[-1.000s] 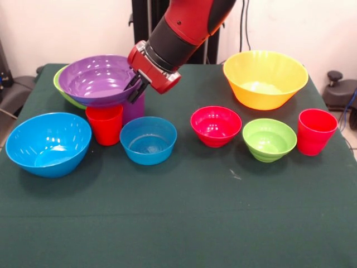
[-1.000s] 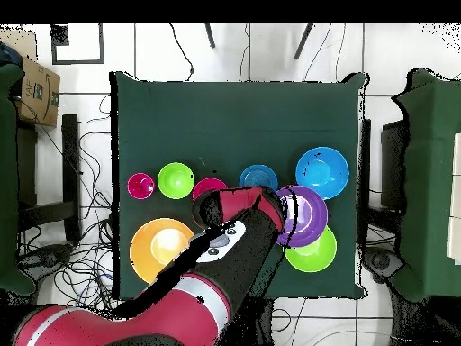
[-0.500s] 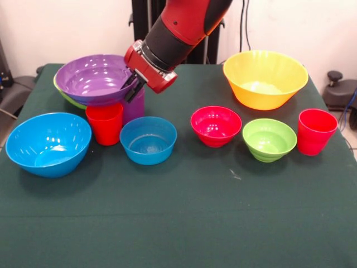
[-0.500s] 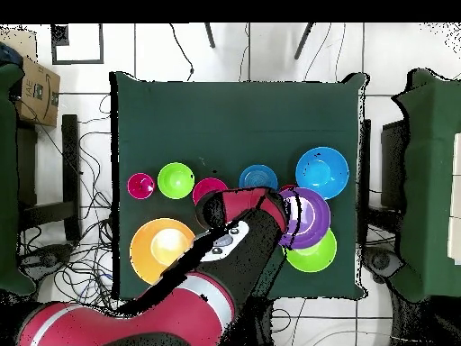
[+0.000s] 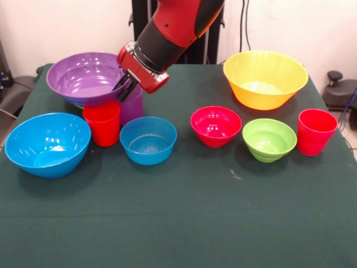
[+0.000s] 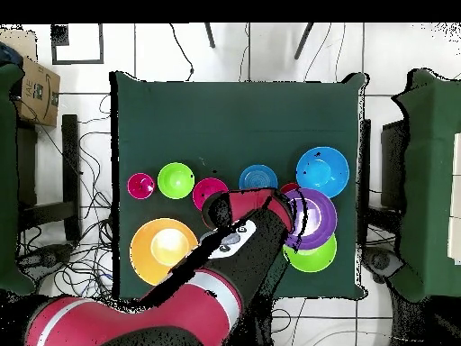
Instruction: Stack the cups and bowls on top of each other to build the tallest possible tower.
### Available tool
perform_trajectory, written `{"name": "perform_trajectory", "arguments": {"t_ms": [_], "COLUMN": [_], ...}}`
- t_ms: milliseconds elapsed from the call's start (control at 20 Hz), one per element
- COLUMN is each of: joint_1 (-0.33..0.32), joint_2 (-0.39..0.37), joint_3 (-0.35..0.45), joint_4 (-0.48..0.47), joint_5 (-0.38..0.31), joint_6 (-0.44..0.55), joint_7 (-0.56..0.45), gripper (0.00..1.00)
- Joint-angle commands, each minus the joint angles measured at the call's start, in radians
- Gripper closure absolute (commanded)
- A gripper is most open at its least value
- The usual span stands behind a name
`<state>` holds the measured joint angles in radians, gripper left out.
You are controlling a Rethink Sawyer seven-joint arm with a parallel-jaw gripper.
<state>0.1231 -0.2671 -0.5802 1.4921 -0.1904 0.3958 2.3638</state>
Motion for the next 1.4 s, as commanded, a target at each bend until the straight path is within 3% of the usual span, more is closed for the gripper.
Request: {"name": "perform_trajectory", "arguments": {"t_ms": [50,950,1400], "joint_1": [-0.016,-0.004,-0.025], "joint_2": [0.069,-0.03,-0.052], "joint_3": [0.122,0.143,0.171], "joint_4": [-0.058,-0.053,-0.076], "joint_5": [-0.012,0.028,0.018], "joint_6": [-0.02,0.199,0.251], "joint_7": [0.04,-0.009,-0.038], "gripper": [1.0,1.0,1.0]}}
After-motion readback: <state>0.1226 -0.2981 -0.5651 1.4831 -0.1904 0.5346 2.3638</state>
